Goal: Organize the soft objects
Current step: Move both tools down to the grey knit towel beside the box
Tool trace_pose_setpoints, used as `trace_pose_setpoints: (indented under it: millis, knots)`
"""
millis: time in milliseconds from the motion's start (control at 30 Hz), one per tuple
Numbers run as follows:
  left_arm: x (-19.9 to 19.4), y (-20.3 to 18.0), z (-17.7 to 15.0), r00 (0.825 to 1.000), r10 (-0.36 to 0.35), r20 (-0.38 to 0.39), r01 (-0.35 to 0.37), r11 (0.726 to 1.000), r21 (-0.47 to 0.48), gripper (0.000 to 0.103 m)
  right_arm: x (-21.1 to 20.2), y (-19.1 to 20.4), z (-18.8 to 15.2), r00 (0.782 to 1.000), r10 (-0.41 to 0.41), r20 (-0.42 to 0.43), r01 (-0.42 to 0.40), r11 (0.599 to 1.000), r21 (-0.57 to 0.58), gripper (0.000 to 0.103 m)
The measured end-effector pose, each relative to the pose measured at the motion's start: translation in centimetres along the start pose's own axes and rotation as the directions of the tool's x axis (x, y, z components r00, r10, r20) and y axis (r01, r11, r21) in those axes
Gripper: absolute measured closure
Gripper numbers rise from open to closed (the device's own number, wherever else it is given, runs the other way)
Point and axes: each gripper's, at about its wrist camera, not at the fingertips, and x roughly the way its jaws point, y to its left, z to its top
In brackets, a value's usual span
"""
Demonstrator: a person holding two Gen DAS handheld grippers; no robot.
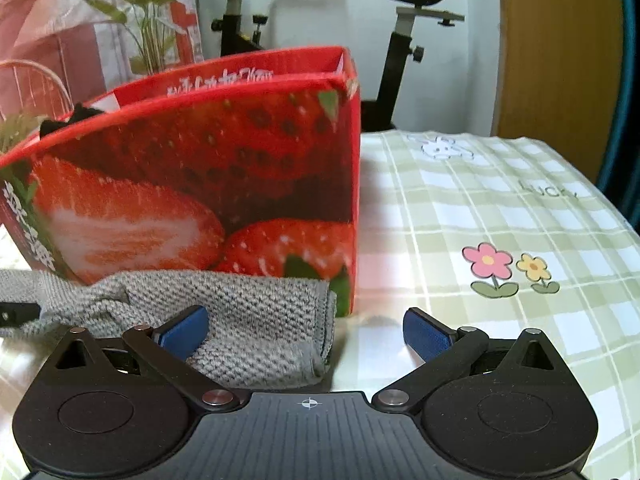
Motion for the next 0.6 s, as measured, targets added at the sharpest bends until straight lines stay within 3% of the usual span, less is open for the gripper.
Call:
trace_pose_setpoints:
  millis: [600]
  knots:
    - [-0.4,-0.6,-1.6,0.998,0.005,0.055,-0.007,0.999,0.045,0.0,0.5,0.9,-0.3,1.0,-0.031,-0.005,0.03,0.999,-0.044,0.0]
